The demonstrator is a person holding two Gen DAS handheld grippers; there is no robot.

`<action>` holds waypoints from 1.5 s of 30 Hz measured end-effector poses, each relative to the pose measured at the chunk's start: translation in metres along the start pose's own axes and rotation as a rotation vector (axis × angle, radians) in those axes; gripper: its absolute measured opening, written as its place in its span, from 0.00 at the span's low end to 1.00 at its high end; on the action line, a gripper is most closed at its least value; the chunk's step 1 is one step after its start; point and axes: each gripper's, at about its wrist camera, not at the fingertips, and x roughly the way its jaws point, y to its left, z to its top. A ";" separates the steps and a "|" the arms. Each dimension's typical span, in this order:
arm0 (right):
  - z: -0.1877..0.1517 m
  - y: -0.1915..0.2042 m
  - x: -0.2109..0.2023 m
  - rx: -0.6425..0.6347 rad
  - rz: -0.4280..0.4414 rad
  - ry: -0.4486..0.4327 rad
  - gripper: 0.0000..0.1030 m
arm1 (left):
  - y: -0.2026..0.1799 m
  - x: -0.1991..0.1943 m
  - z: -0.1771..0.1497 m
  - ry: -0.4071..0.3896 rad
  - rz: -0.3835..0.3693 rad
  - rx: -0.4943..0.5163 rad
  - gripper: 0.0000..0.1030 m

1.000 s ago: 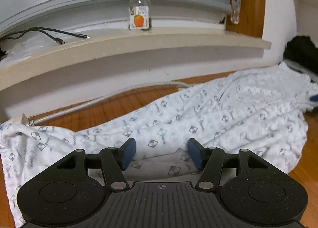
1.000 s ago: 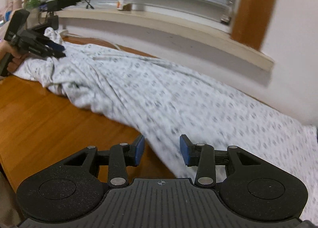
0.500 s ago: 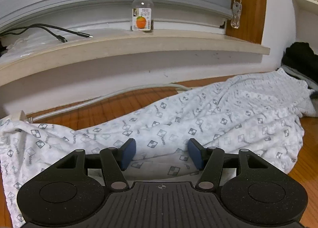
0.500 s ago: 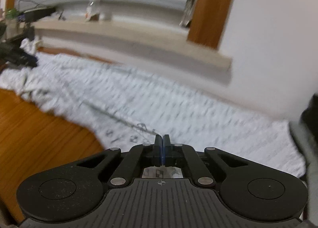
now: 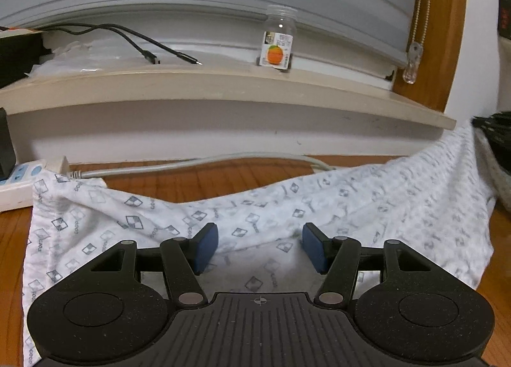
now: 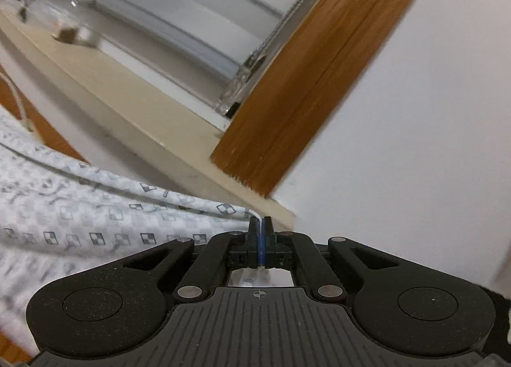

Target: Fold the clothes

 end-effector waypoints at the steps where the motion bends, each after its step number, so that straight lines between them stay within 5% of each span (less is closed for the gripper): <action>1: 0.001 0.003 0.011 -0.002 -0.005 0.011 0.01 | -0.001 0.001 0.000 0.004 0.003 0.002 0.61; 6: -0.017 0.021 0.061 0.023 0.093 0.223 0.09 | -0.006 0.006 0.000 0.042 0.034 0.023 0.62; 13: -0.033 0.032 0.012 0.168 0.278 0.106 0.30 | -0.041 0.013 0.002 0.079 0.097 0.282 0.62; 18: -0.044 0.049 0.007 0.148 0.407 0.110 0.32 | -0.048 0.031 0.016 0.122 0.083 0.352 0.59; 21: -0.049 0.037 0.012 0.214 0.441 0.123 0.32 | -0.047 0.041 0.023 0.150 0.063 0.376 0.42; 23: -0.053 0.033 0.015 0.252 0.461 0.124 0.34 | -0.044 0.045 0.028 0.162 0.049 0.377 0.10; 26: -0.057 0.030 0.020 0.300 0.480 0.120 0.36 | -0.035 0.043 0.040 0.137 0.049 0.351 0.02; 29: -0.066 0.028 0.016 0.345 0.495 0.117 0.39 | -0.015 0.033 0.062 0.030 0.126 0.215 0.02; 31: -0.069 0.028 0.013 0.361 0.499 0.119 0.40 | -0.009 0.038 0.067 0.049 0.168 0.201 0.04; 35: -0.069 0.031 0.014 0.357 0.487 0.118 0.41 | -0.009 0.041 0.052 0.067 0.227 0.223 0.39; 40: -0.069 0.031 0.016 0.364 0.491 0.119 0.41 | -0.022 0.030 0.028 0.032 0.142 0.240 0.56; 45: -0.068 0.034 0.015 0.358 0.478 0.122 0.41 | -0.022 0.028 0.016 0.060 0.072 0.261 0.58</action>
